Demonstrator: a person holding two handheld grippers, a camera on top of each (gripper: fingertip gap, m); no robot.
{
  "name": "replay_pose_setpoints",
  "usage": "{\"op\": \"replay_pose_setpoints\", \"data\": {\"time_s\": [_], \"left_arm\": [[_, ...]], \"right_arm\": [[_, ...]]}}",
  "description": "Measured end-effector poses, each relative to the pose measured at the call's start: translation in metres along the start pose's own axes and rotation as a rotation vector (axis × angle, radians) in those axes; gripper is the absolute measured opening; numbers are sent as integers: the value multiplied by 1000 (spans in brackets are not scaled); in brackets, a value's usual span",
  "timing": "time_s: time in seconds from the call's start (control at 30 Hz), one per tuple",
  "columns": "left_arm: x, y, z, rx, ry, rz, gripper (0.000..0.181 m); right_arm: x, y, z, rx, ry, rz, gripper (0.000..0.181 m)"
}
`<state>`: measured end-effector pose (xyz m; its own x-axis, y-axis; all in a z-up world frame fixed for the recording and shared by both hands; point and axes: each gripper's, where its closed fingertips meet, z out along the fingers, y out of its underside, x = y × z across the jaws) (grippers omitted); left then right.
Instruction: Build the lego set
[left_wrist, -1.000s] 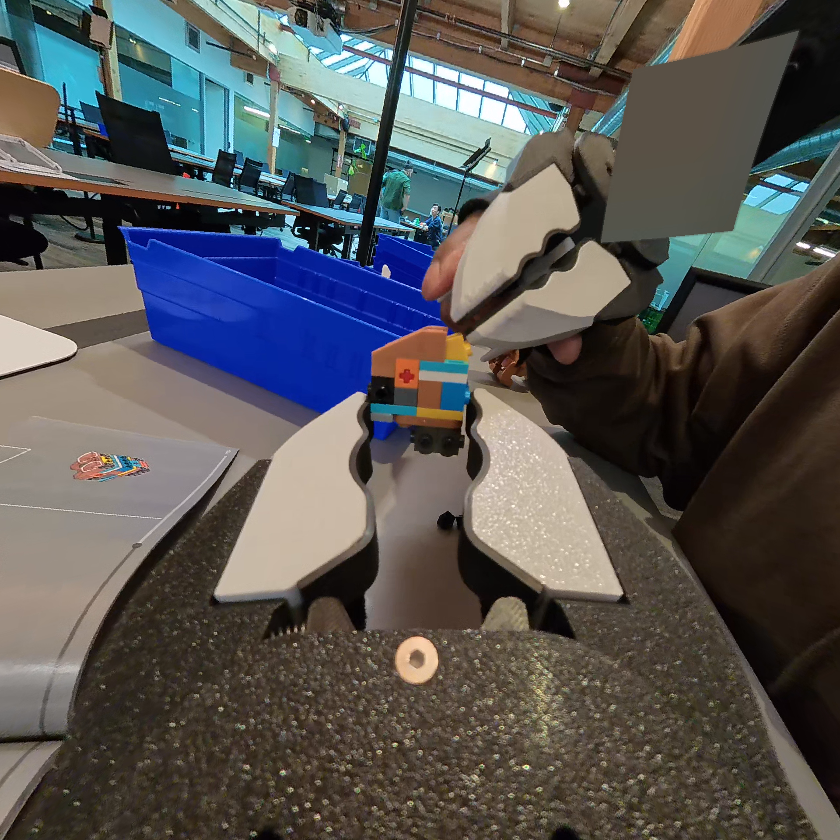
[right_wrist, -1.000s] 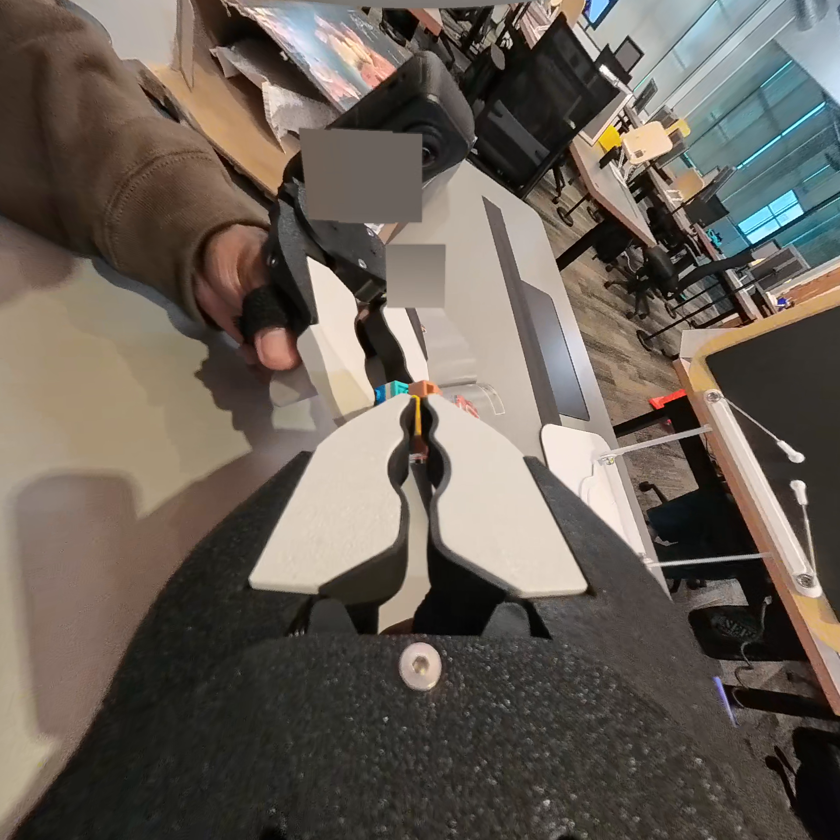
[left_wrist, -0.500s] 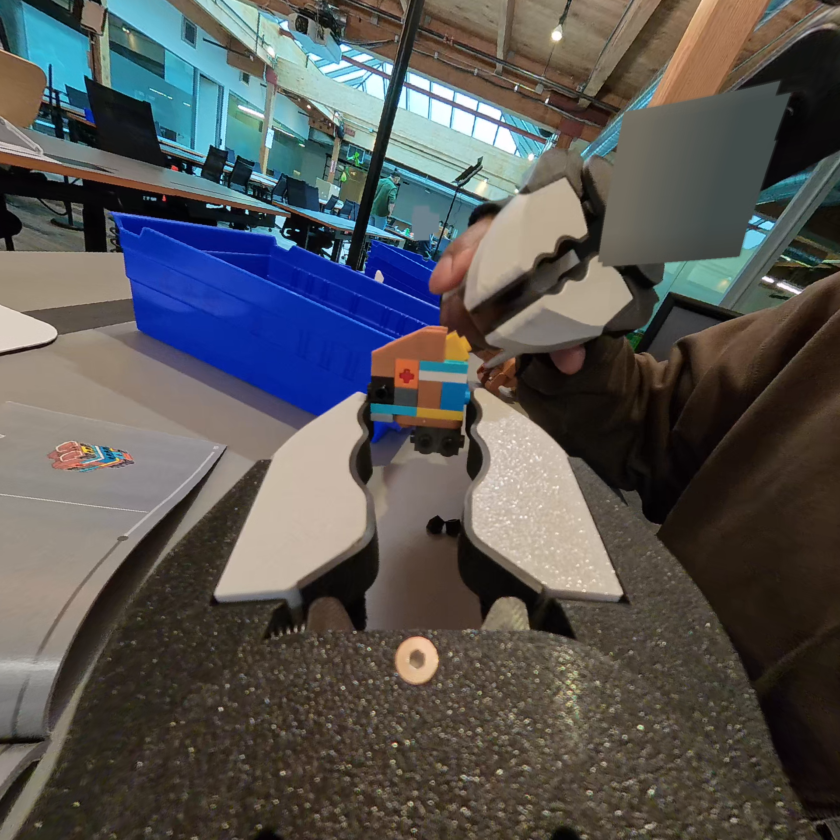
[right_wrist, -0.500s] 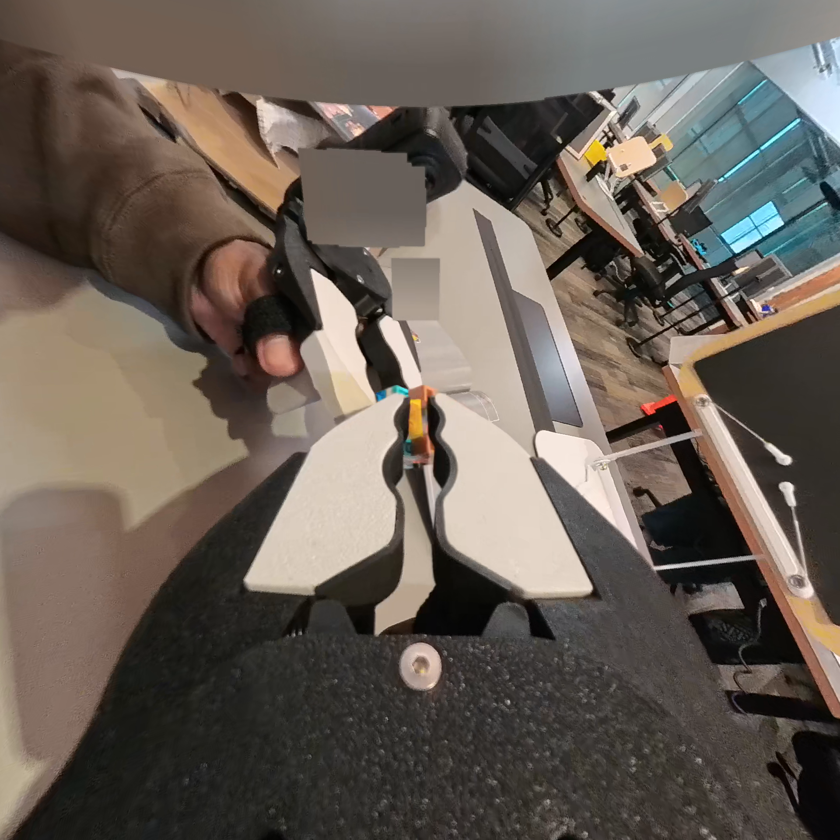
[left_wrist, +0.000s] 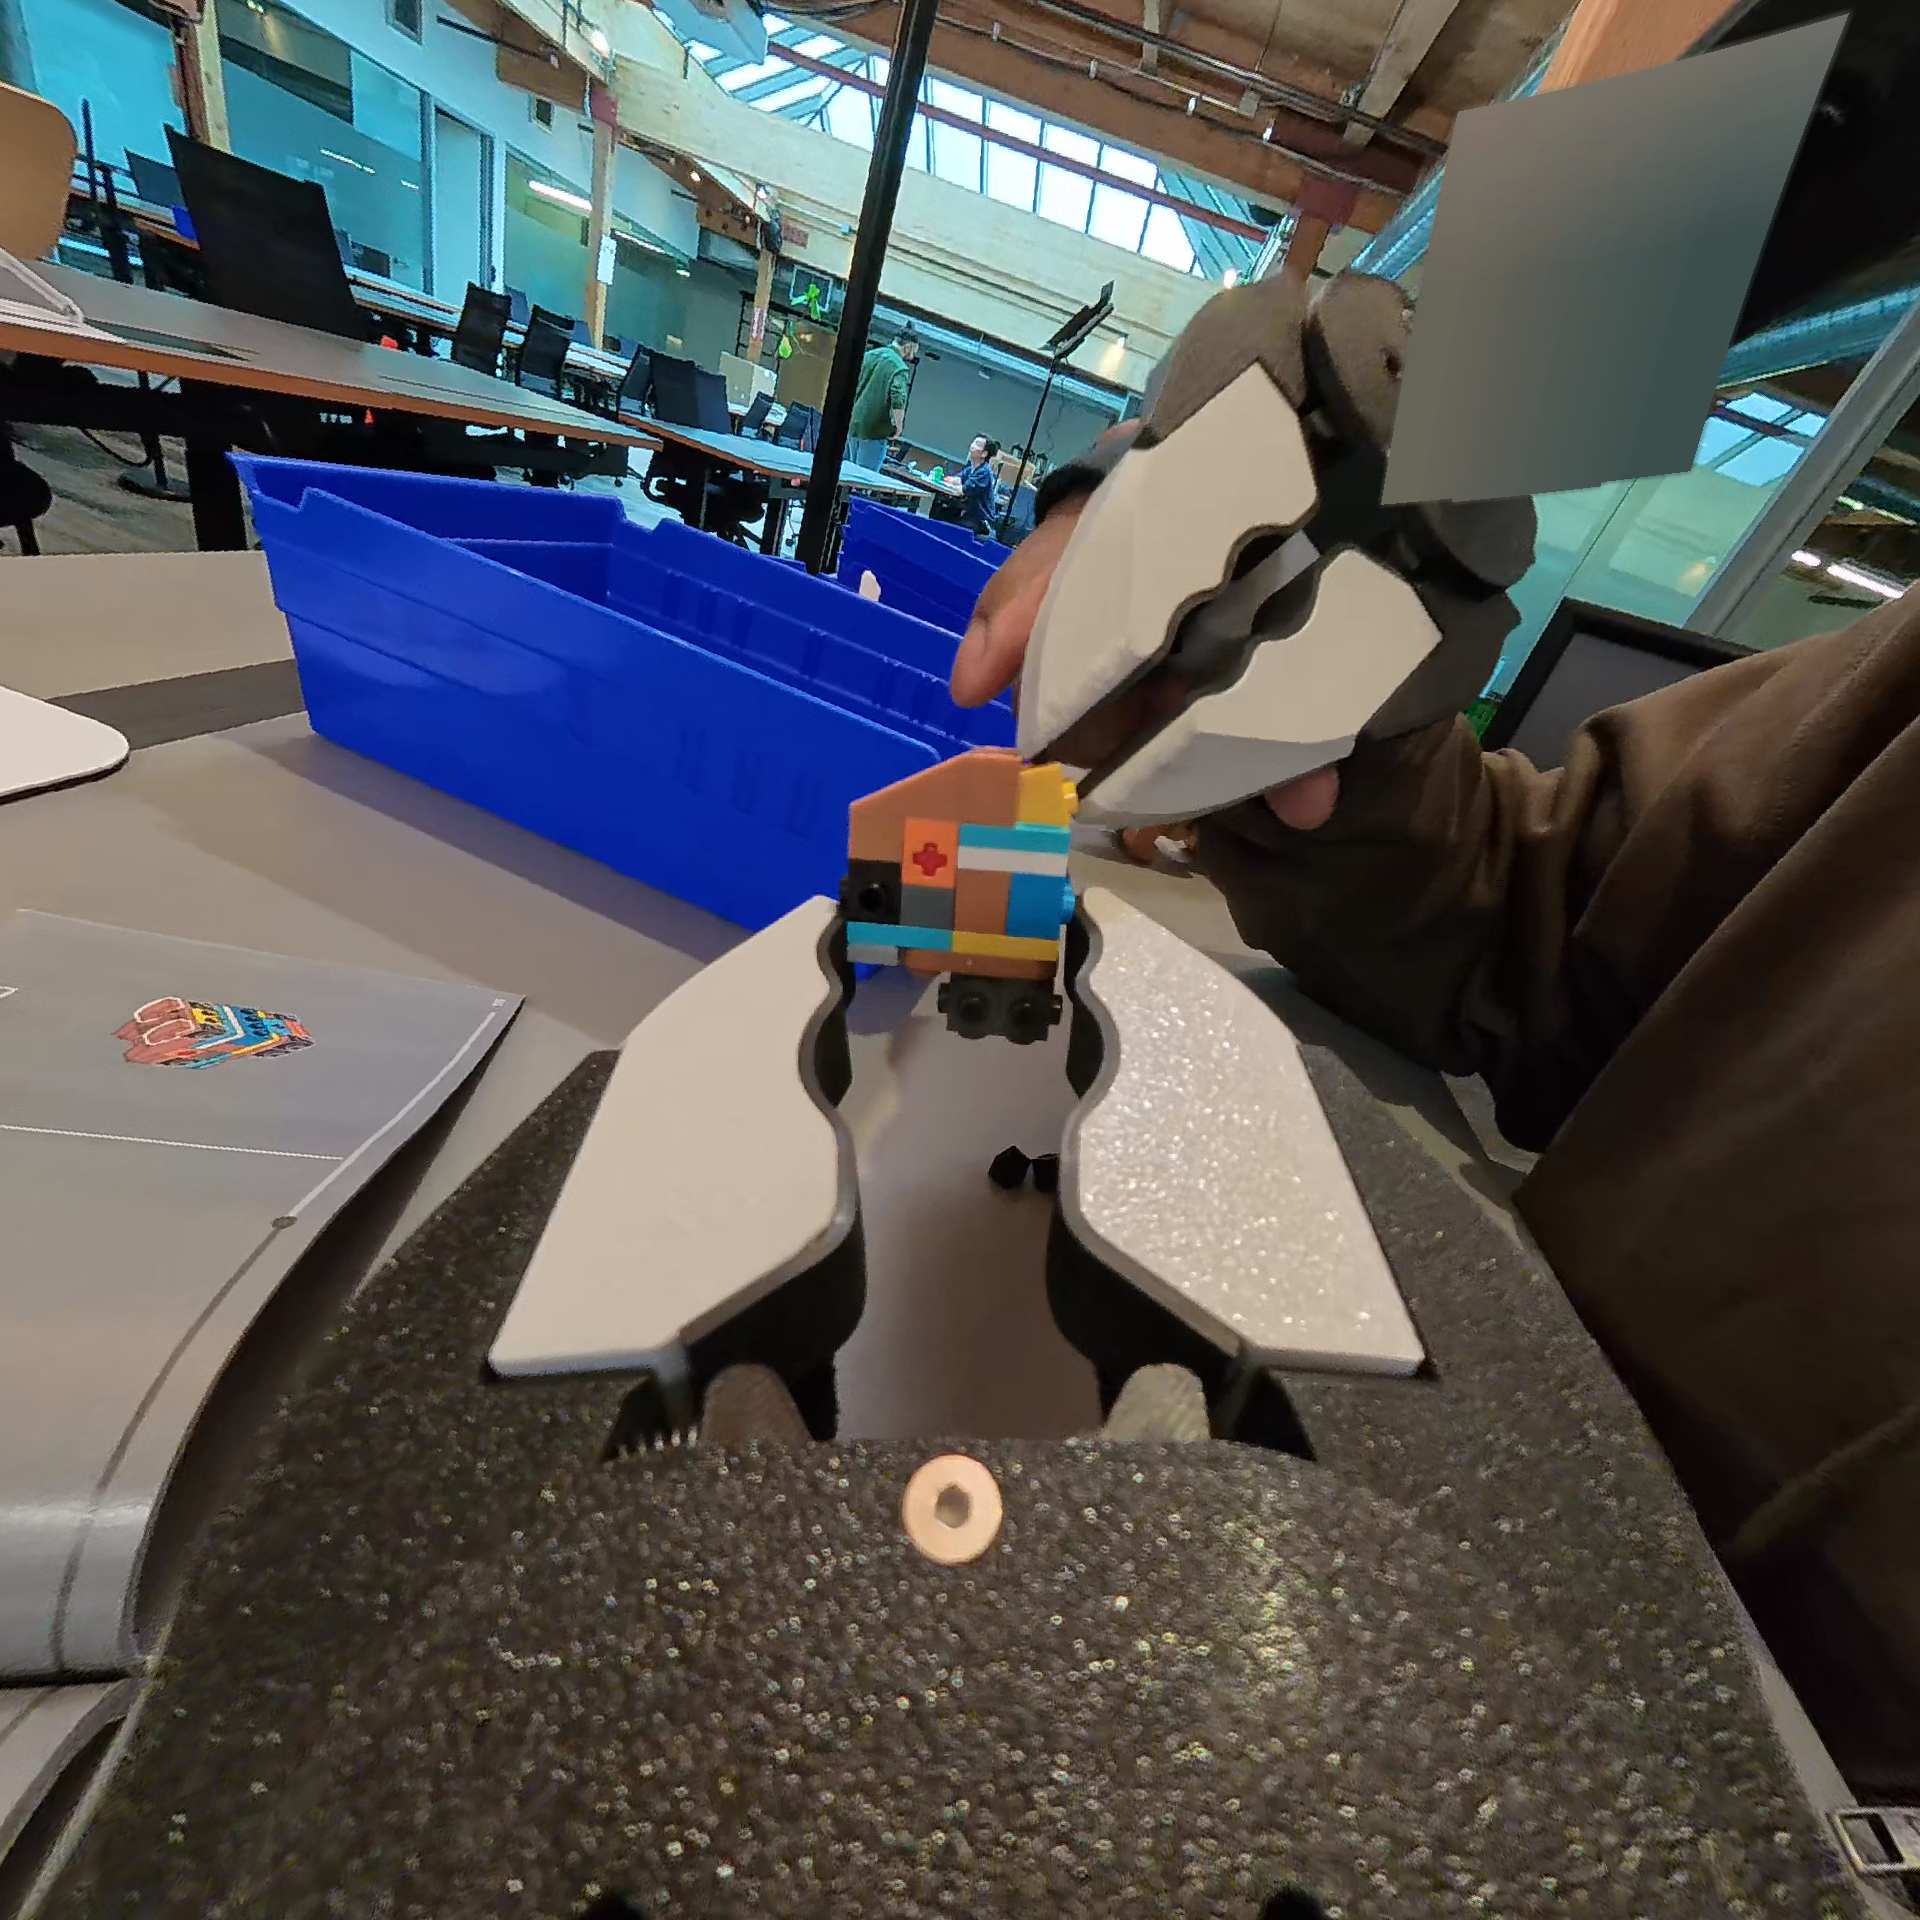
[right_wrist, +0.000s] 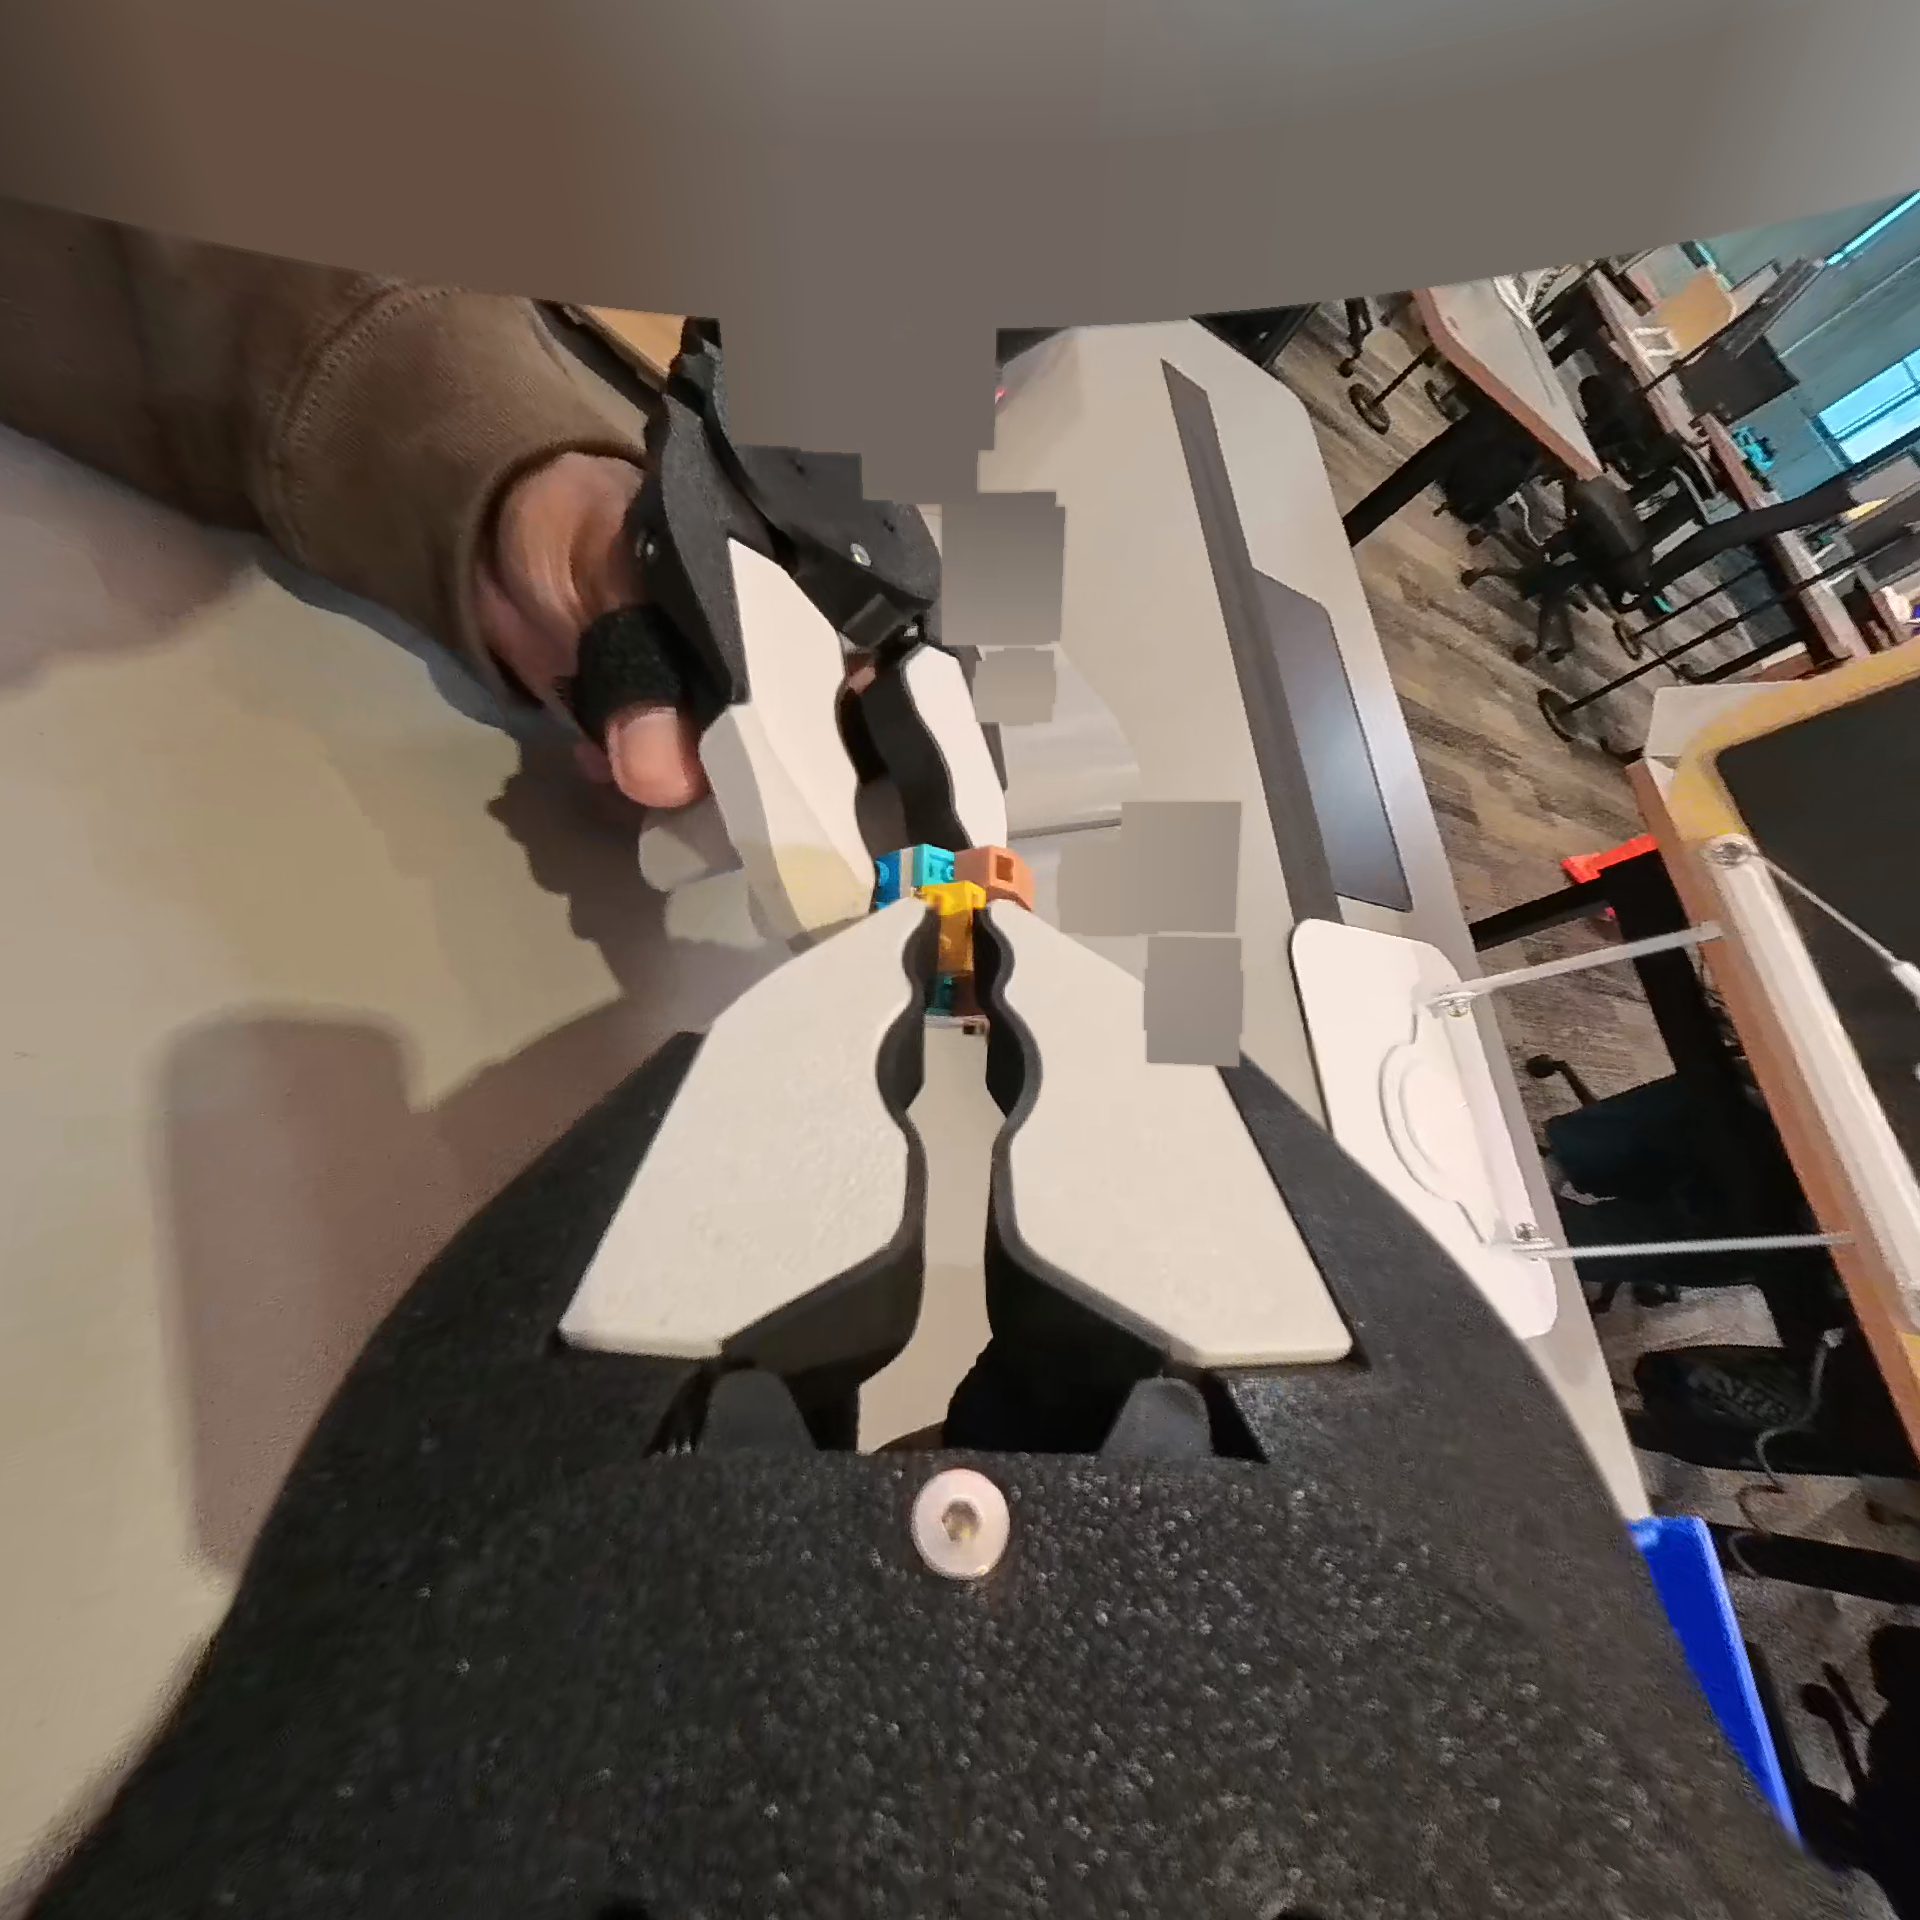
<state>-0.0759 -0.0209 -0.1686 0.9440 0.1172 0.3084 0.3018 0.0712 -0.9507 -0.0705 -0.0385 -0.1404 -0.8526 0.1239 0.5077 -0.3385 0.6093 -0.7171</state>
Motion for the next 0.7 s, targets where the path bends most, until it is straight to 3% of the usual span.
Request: {"op": "replay_pose_setpoints", "data": {"time_s": [0.7], "left_arm": [[-2,-2,-1,35,15,-70,39]], "right_arm": [[3,-1,4,-80,127,-113,5]]}}
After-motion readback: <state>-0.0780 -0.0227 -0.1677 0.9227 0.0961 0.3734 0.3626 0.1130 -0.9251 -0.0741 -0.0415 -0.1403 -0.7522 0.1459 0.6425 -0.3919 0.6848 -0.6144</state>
